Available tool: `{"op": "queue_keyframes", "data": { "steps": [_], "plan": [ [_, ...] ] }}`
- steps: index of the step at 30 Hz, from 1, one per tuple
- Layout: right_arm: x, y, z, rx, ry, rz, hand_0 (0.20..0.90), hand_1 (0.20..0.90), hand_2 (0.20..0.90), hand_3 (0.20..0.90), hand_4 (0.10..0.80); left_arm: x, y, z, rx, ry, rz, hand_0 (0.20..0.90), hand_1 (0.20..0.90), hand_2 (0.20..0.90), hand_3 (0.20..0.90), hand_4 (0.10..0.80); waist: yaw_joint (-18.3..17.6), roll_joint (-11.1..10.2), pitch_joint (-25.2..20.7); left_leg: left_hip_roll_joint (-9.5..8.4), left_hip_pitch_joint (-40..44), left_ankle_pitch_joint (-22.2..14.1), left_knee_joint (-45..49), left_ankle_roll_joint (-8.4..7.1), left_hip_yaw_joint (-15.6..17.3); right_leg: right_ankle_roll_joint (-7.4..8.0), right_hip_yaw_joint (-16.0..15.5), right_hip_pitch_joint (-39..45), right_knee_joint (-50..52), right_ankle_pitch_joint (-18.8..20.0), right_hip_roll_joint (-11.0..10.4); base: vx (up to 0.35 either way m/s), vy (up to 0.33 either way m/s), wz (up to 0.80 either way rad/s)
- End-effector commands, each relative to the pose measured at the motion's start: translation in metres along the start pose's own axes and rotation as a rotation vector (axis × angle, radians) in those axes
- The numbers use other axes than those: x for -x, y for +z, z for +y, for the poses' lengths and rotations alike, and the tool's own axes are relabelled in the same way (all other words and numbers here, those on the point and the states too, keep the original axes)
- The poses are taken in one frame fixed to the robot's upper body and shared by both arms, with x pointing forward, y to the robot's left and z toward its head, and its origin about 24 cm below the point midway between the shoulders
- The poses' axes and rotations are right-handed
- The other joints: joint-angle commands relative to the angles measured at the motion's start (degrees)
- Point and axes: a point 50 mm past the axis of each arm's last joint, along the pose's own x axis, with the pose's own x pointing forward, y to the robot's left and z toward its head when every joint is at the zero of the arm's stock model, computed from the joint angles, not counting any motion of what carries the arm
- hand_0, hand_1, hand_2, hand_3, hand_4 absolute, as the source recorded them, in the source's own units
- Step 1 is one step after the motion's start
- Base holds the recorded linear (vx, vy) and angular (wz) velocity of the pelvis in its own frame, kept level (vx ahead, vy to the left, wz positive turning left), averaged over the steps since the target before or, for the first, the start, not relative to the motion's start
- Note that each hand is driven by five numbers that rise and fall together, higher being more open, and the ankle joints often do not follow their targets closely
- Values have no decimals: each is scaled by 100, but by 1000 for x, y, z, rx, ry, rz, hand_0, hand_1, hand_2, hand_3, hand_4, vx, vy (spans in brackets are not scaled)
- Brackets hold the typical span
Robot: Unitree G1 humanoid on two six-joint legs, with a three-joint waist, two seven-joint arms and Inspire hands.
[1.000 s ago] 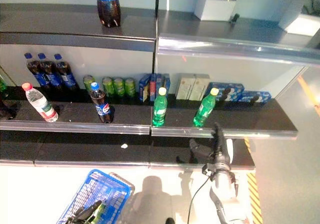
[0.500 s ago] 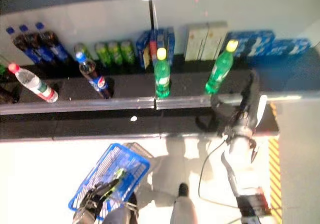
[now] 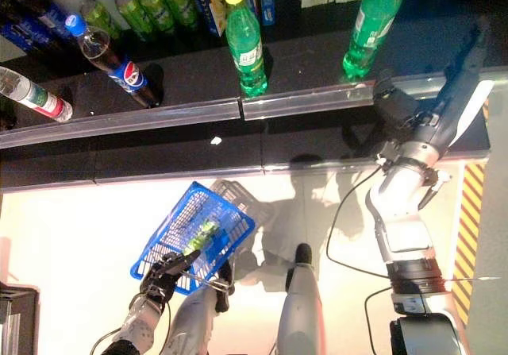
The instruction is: Pick up the drink and place into the basket.
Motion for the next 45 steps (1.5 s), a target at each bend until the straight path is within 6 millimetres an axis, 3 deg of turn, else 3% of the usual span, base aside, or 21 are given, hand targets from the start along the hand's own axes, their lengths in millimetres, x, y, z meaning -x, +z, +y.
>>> {"op": "queue_keyframes", "data": {
  "steps": [1, 9, 22, 36, 45],
  "plan": [
    [-32, 61, 1, -121, -60, -249, 900, 900, 900, 900, 800, 18, -14, 48, -64, 112, 56, 300, 300, 300, 200, 100, 23, -191, -129, 96, -213, 313, 679, 24, -565, -143, -267, 156, -234, 116, 14, 0, 0, 0],
    [-51, 89, 13, -159, -13, -300, 900, 900, 900, 900, 800, 14, -3, 43, -90, 71, 34, 300, 300, 300, 200, 100, 124, -172, 82, 13, -430, 303, 723, 45, -649, -176, -248, -79, -100, 50, 68, -17, -36, 0],
    [-58, 115, 40, -207, 99, -306, 900, 900, 900, 900, 800, 12, 2, 44, -110, 66, 40, 300, 300, 300, 200, 100, 266, -135, 140, -53, -454, 353, 558, 64, -655, -198, -306, -98, -147, 47, 80, 0, 0, 0],
    [-49, 105, 46, -197, 153, -269, 900, 900, 900, 900, 800, 11, 4, 44, -129, 69, 41, 300, 300, 300, 200, 100, 238, -180, 141, -49, -406, 322, 546, 68, -584, -207, -329, -72, -140, 46, 66, -1, -1, 2],
    [-70, 113, 40, -147, 45, -271, 900, 900, 900, 900, 800, 10, 3, 42, -145, 55, 48, 300, 300, 300, 200, 100, 305, -99, 178, -96, -427, 353, 567, 64, -598, -215, -342, -43, -146, 33, 29, 0, 0, 0]
  ]
}}
